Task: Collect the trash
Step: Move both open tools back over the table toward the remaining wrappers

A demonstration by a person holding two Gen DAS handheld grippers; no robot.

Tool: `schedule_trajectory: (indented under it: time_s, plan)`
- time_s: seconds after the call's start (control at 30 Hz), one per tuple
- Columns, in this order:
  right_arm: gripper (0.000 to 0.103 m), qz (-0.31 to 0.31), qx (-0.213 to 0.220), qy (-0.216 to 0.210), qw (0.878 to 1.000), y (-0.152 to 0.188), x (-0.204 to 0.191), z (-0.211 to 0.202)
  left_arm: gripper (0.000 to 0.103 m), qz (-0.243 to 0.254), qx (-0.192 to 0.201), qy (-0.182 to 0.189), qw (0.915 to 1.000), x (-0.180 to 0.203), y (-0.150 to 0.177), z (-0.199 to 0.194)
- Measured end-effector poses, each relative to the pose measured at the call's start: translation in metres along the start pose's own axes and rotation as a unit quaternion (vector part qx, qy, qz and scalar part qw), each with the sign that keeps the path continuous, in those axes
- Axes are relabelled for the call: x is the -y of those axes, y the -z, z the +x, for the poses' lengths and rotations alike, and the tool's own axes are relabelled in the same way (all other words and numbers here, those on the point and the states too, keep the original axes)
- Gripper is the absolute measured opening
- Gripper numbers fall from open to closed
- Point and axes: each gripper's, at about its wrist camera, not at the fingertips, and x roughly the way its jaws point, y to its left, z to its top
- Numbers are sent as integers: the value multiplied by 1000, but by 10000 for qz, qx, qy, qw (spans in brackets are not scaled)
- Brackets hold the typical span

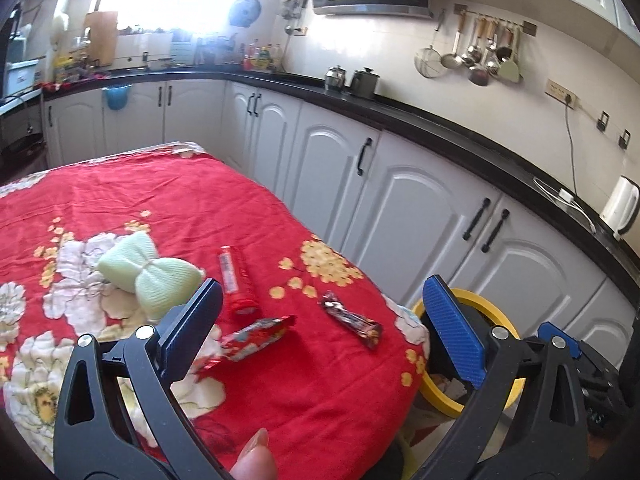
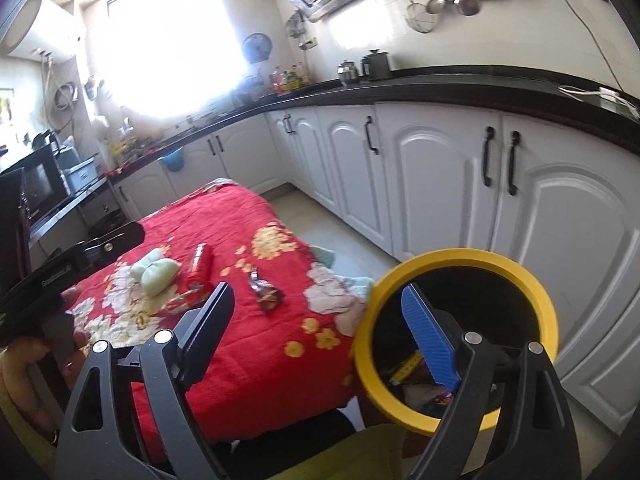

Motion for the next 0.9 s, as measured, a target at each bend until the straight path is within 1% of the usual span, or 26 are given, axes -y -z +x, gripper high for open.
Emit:
schedule_trajectory:
  time_s: [0.27, 0.53, 0.7, 0.9]
  plan:
    - [84, -220, -180, -284, 9992, 0, -40, 18, 92, -447, 91, -250, 9986, -43, -6, -2]
    - [84, -382, -372, -497, 9973, 3, -75, 44, 92, -928, 135, -554, 9941, -90, -8, -2]
    - [84, -534, -593, -598, 9950, 6, -100, 72, 92, -1272, 105, -737, 9891, -119, -5, 2]
    - [84, -621, -1012, -701, 9905, 12, -123, 117, 92, -1628, 8, -904, 9825, -147, 2, 11]
